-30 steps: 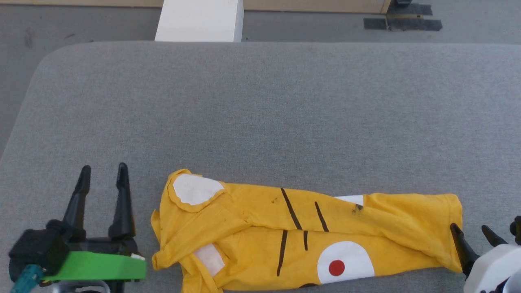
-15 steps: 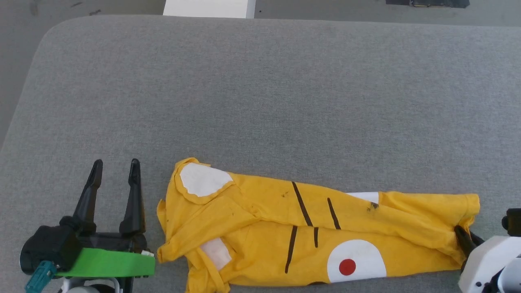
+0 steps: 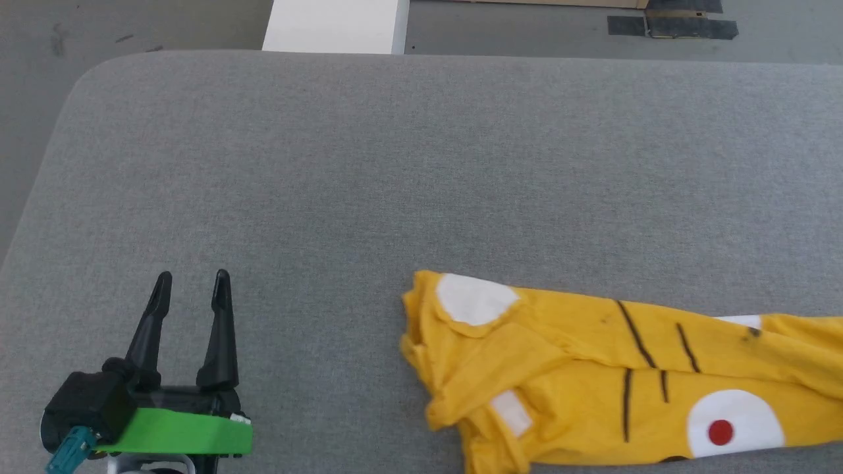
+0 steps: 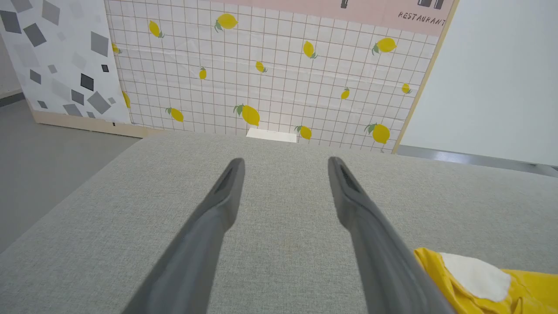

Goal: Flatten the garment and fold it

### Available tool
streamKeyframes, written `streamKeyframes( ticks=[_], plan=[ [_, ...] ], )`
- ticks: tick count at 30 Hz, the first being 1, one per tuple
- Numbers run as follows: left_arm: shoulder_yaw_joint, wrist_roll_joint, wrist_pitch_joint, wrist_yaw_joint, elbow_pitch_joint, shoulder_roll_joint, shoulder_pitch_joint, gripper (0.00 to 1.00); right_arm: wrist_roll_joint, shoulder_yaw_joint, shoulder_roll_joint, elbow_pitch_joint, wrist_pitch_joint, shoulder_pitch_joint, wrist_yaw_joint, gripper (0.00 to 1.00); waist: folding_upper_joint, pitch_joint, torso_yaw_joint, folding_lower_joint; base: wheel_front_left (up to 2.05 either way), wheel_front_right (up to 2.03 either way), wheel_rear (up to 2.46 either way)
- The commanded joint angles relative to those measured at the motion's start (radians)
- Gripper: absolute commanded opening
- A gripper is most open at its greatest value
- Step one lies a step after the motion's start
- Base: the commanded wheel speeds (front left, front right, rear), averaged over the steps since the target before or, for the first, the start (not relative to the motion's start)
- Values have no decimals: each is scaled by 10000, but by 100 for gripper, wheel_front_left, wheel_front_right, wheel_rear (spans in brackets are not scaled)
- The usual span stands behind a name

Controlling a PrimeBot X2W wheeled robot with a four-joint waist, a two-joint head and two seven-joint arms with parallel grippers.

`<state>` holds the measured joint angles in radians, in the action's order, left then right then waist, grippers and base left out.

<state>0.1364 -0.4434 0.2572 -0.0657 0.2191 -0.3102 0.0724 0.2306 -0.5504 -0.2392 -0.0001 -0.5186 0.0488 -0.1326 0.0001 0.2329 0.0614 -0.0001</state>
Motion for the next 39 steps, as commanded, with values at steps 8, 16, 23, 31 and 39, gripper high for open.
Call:
streamKeyframes(
  ticks=[8, 16, 23, 31, 39],
  plan=[
    [-114, -1, 45, 181, -178, 134, 182, 100, 332, 778, -65, -572, -304, 120, 19, 0, -1, -98, -250, 1, 0, 0, 0],
    [-4, -103, 45, 390, -511, 380, 159, 100, 1589, 3530, 173, -2413, -1827, 838, 19, 0, -1, -430, -277, 1, 0, 0, 0],
    [12, -156, 45, 563, -745, 507, 191, 100, 1781, 5516, 296, -3167, -2211, 460, 19, 0, -1, -581, -58, 1, 0, 0, 0],
    [168, -191, 45, 717, -957, 655, 79, 100, 1885, 7562, 402, -2779, -2087, -785, 19, 0, -1, -527, 388, 1, 0, 0, 0],
    [273, -230, 45, 819, -1127, 819, -137, 100, 1721, 9287, 628, -1556, -2007, -2144, 19, 0, -1, -279, 803, 1, 0, 0, 0]
  ],
)
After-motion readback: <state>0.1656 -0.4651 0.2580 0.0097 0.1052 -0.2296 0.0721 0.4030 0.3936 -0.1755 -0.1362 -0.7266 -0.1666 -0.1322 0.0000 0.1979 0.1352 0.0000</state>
